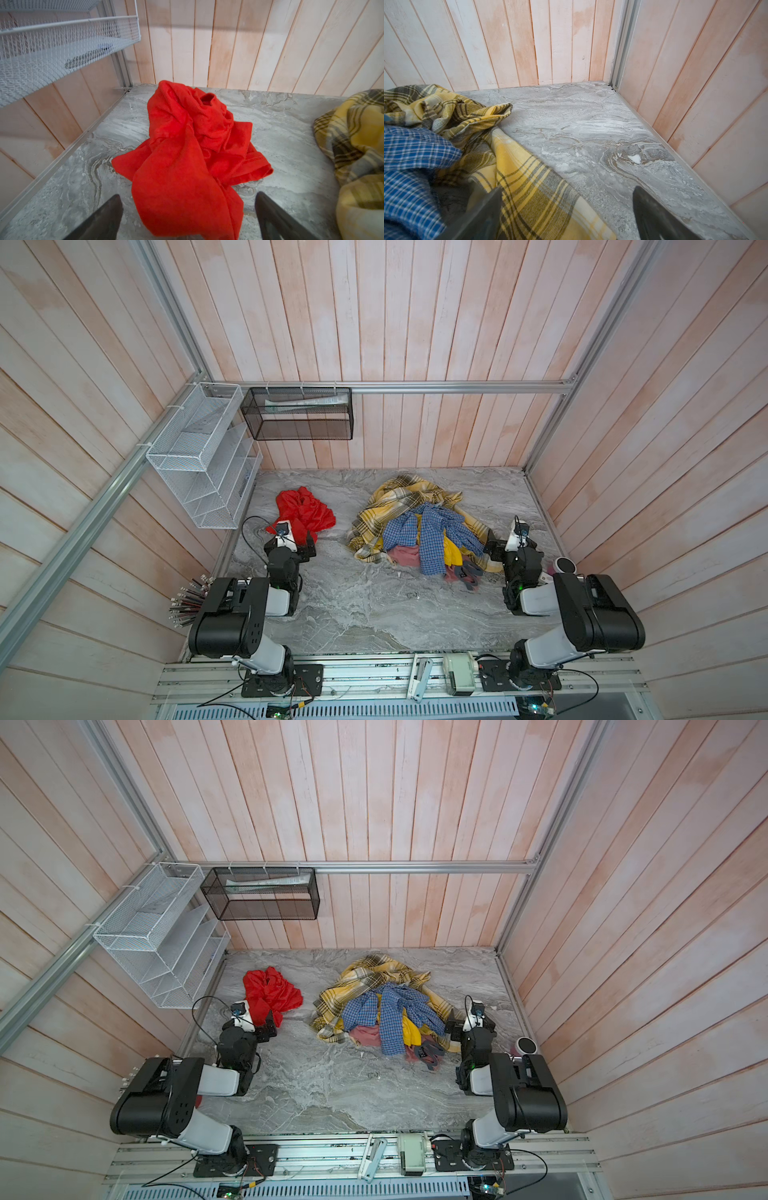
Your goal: Pick out a specific cloth from the pile
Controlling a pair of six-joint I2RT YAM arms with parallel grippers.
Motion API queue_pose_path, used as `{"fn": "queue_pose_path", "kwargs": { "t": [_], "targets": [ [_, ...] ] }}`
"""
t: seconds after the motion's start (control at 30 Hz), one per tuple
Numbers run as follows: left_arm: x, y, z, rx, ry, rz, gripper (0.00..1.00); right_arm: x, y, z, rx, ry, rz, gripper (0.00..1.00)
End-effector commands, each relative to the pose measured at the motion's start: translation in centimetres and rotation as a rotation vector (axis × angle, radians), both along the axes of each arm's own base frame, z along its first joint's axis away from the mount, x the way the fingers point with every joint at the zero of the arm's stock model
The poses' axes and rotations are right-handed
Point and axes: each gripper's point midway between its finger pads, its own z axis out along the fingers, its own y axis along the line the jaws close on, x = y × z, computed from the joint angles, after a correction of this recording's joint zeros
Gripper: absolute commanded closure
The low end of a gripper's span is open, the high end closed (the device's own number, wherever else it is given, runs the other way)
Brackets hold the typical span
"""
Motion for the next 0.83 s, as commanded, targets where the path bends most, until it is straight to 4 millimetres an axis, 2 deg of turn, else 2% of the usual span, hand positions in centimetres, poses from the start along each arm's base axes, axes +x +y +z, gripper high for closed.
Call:
{"fn": "queue_pose_path", "kwargs": {
  "t": [0.0, 0.8],
  "targets": [
    [0.50, -0.51, 1.68, 0.008, -0.066, -0.037, 0.00, 0.38, -0.09, 1.08, -0.005, -0.031, 0.004, 0.02],
    [0.66, -0.60, 1.32, -0.005, -0.041, -0.058, 0.00, 0.41, -0.06, 1.10, -0.004, -0.032, 0.005, 0.02]
  ]
}}
